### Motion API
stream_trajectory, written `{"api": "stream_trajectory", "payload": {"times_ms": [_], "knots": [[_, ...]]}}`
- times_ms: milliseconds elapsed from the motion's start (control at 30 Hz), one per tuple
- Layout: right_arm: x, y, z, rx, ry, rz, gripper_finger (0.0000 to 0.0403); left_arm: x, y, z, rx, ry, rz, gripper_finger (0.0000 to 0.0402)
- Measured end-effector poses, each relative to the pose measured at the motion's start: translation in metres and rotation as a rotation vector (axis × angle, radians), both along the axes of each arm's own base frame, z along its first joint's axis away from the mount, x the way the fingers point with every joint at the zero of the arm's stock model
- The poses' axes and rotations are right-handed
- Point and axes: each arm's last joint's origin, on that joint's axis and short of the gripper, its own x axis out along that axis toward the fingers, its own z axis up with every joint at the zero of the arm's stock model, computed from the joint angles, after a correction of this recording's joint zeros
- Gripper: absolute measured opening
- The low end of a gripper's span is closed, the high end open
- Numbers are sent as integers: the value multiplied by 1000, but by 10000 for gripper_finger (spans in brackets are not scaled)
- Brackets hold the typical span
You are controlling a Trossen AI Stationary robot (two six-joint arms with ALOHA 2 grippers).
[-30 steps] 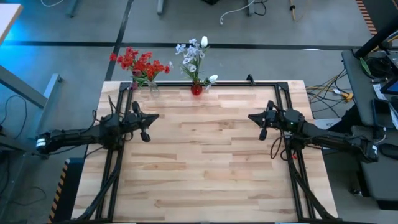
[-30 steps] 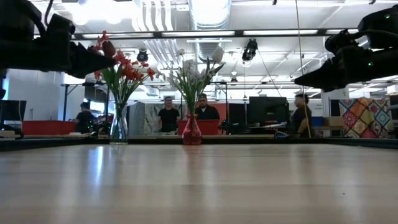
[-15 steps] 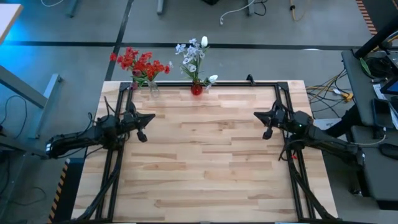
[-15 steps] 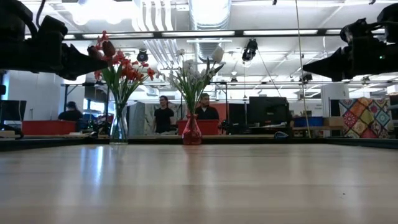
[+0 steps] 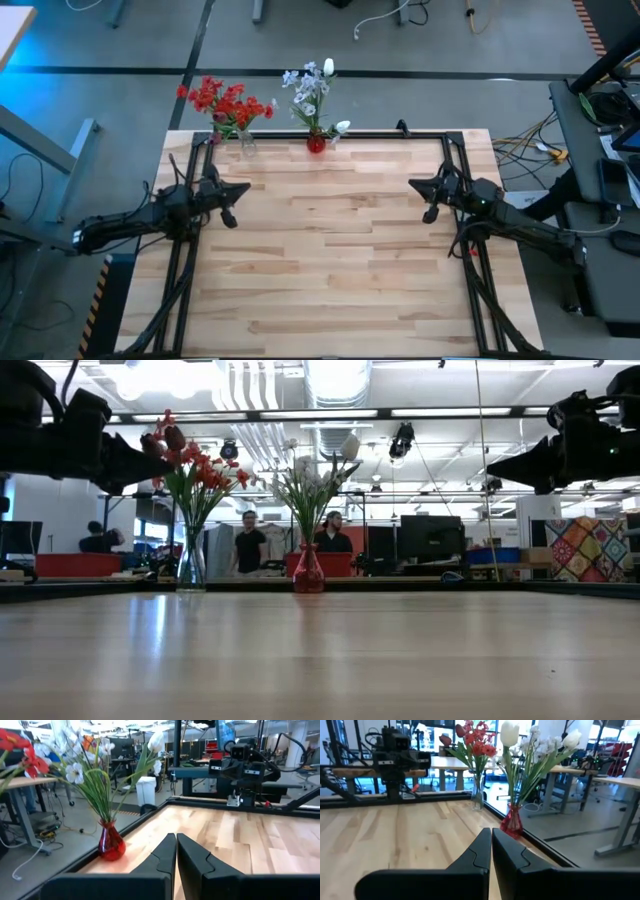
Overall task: Sort flowers into vase by color
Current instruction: Return to Home Position
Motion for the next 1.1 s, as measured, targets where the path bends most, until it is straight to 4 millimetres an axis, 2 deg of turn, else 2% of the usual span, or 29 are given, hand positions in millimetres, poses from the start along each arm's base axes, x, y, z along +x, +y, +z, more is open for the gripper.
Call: {"api": "stream_trajectory", "payload": {"times_ms": [500, 1100], "knots": [[3, -1, -4, 140, -5, 3, 9, 8, 2, -10, -41, 119, 0, 0], [4, -2, -6, 149, 17, 1, 9, 12, 2, -16, -52, 186, 1, 0]]}}
